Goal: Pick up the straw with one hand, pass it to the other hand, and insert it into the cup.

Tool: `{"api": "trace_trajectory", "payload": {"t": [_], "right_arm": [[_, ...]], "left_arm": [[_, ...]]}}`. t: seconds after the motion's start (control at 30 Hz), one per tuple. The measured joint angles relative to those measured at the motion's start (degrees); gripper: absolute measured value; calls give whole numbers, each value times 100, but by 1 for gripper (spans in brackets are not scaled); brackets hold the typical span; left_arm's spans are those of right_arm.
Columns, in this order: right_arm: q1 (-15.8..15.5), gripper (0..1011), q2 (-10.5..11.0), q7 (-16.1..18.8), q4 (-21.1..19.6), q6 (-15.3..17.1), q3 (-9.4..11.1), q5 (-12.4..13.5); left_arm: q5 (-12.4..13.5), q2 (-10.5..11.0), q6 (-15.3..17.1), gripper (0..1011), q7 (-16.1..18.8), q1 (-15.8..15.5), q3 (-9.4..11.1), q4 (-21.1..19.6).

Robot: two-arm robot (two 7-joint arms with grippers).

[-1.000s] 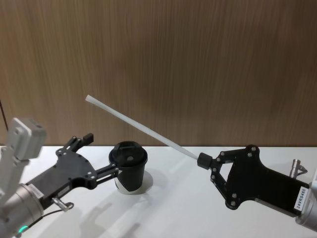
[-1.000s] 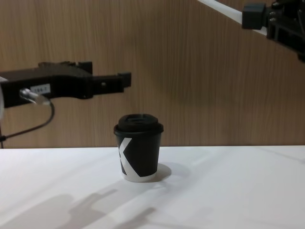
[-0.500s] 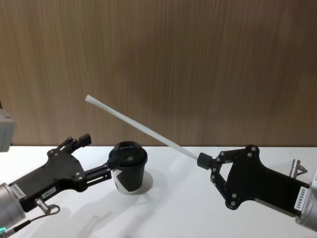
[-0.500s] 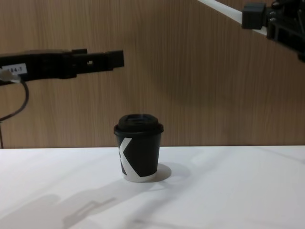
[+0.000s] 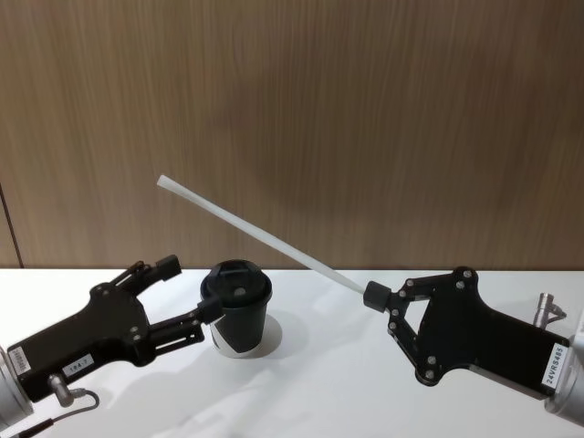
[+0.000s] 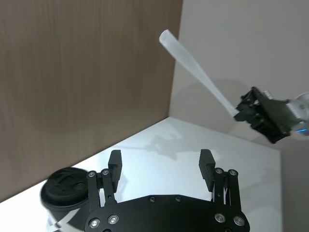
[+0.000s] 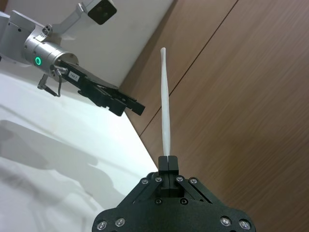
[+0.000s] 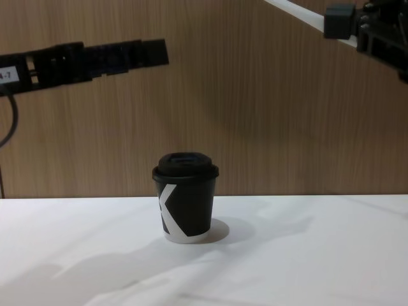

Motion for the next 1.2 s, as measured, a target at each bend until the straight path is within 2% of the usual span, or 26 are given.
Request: {"api": "trace_trajectory", "payload": {"t": [0.13, 0.27, 0.47, 0.67, 1.0, 1.2], "right_arm": [[0, 1, 0, 0, 0, 0, 0, 0], [0, 1, 0, 0, 0, 0, 0, 0], [0, 1, 0, 0, 0, 0, 0, 0], [0, 2, 0, -1, 0, 0, 0, 0], [0, 1, 0, -1, 0, 0, 0, 0], [0, 2, 0, 0, 0, 0, 0, 0]], "left_arm": [[-264, -45, -13, 1003, -258, -10, 0, 66], [-416, -103, -44, 1003, -413, -38, 18, 122], [-730, -265, -157, 1003, -741, -130, 90, 245], [-948, -441, -247, 1003, -927, -221, 169, 359], [-1167, -677, -332, 1003, -986, -356, 278, 502], [-1205, -797, -355, 1003, -841, -437, 352, 558]]}}
